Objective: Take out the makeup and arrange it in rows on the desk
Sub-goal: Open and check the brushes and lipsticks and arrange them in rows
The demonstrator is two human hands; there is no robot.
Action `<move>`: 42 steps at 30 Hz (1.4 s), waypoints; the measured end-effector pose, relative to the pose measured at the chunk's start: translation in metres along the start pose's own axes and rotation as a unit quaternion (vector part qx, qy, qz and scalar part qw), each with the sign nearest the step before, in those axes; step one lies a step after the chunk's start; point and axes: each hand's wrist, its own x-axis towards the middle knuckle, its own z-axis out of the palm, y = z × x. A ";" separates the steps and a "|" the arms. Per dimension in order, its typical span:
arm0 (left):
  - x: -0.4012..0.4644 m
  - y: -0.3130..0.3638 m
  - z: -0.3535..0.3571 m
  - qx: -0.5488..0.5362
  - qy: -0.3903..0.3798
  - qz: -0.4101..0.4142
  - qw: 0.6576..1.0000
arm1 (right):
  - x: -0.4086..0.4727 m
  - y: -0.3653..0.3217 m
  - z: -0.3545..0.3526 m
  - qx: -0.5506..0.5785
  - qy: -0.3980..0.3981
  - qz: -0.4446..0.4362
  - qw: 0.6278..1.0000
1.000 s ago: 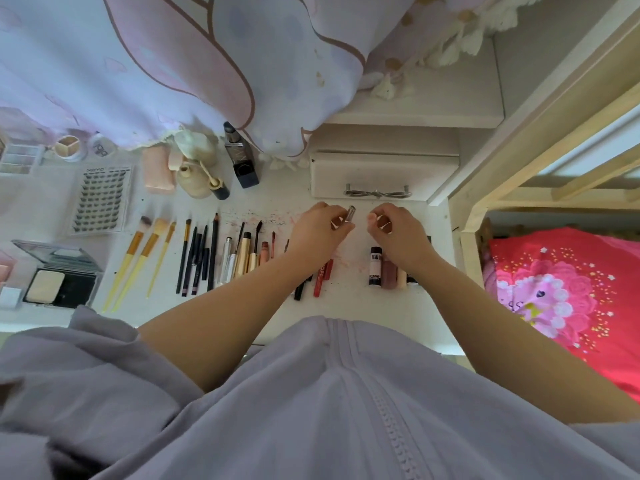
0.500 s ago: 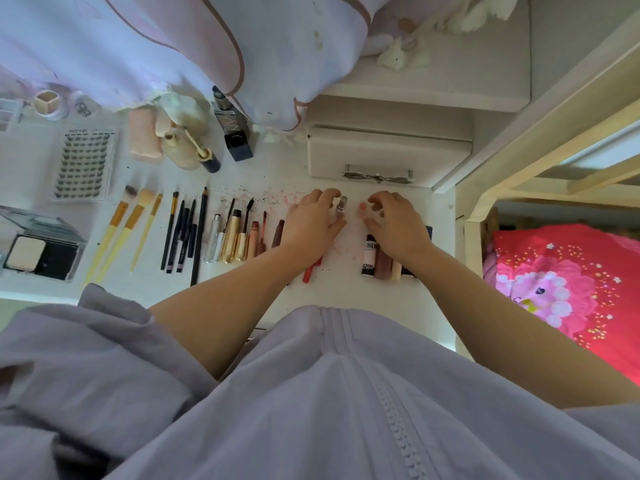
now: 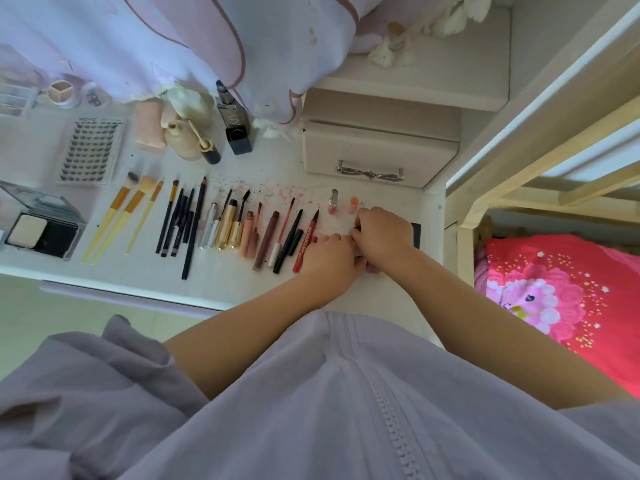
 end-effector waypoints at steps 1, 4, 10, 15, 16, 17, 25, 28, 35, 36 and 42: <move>0.002 0.002 -0.001 -0.006 -0.010 -0.012 1.000 | 0.000 0.001 0.000 -0.001 0.000 -0.005 1.000; 0.004 0.006 -0.006 -0.034 -0.027 -0.047 0.998 | 0.000 0.003 0.002 0.001 0.002 -0.017 1.000; -0.005 0.001 -0.011 -0.068 0.004 -0.066 0.996 | -0.011 0.006 -0.006 0.091 0.045 -0.015 0.995; -0.026 -0.017 -0.023 -0.060 0.096 0.080 0.990 | -0.032 0.010 -0.028 0.283 -0.068 0.018 0.956; -0.029 -0.019 -0.027 -0.056 0.088 0.098 0.990 | -0.036 0.011 -0.031 0.308 -0.084 0.020 0.947; -0.032 -0.019 -0.030 -0.054 0.078 0.109 0.990 | -0.041 0.011 -0.034 0.328 -0.091 0.024 0.940; -0.058 -0.009 -0.040 -0.117 0.049 0.106 0.986 | -0.077 -0.014 -0.037 0.322 -0.031 0.034 0.945; -0.073 -0.021 -0.039 -0.101 0.046 0.119 0.987 | -0.093 -0.027 -0.031 0.250 -0.064 0.024 0.966; -0.101 -0.038 -0.037 -0.145 0.028 0.152 0.977 | -0.128 -0.045 -0.018 0.354 -0.024 0.017 0.935; -0.104 -0.039 -0.037 -0.153 0.030 0.155 0.976 | -0.132 -0.046 -0.017 0.368 -0.024 0.006 0.930; -0.117 -0.046 -0.044 -0.094 0.027 0.175 0.980 | -0.147 -0.041 -0.025 0.394 -0.114 0.019 0.912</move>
